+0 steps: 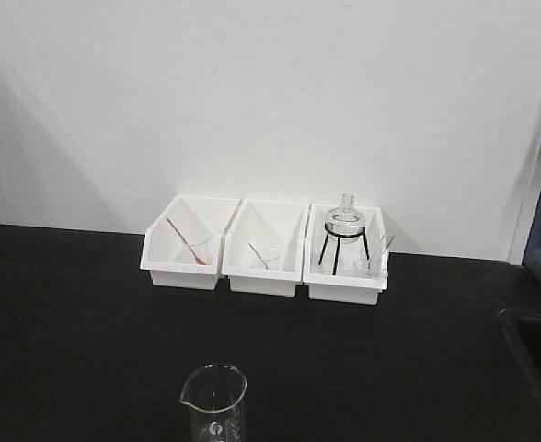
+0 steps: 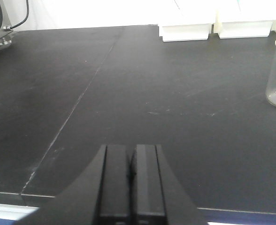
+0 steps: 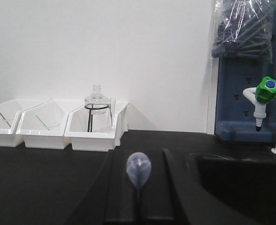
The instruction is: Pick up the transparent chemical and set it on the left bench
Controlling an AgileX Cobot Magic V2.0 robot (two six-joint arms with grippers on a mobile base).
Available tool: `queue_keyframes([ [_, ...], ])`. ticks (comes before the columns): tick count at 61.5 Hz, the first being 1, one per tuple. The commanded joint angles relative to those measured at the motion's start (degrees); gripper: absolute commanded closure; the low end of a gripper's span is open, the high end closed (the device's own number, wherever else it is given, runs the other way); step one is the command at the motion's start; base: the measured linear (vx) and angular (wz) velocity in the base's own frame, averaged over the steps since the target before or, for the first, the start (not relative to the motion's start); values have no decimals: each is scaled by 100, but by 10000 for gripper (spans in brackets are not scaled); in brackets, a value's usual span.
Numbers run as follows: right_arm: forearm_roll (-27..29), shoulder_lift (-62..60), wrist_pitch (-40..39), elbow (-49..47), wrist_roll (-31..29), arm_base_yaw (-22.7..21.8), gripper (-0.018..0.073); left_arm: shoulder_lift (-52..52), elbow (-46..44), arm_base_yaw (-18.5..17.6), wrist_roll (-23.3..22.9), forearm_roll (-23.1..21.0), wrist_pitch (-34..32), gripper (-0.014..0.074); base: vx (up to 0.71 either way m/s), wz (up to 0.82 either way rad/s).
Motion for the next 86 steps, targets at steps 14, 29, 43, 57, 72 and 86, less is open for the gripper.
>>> queue_keyframes([
  [14,-74,118,-1339,-180,11,-24,559,-110,93,-10,-45,-4,-449,600,0,0],
  [29,-1437,2454,-3548,-1112,911,275,559,-110,93,-10,-45,-4,-449,600,0,0],
  [43,-2627,5430,-4854,-3092,1221,663,559,-110,93,-10,-45,-4,-449,600,0,0],
  [57,-2618,7790,-3793,-5002,1215,2172,559,-110,93,-10,-45,-4,-449,600,0,0],
  [72,-2603,9617,-3266,-6472,1469,2956,559,-110,93,-10,-45,-4,-449,600,0,0],
  [86,-2669,10021,-2781,-6588,1525,2951,559,-110,93,-10,-45,-4,-449,600,0,0],
])
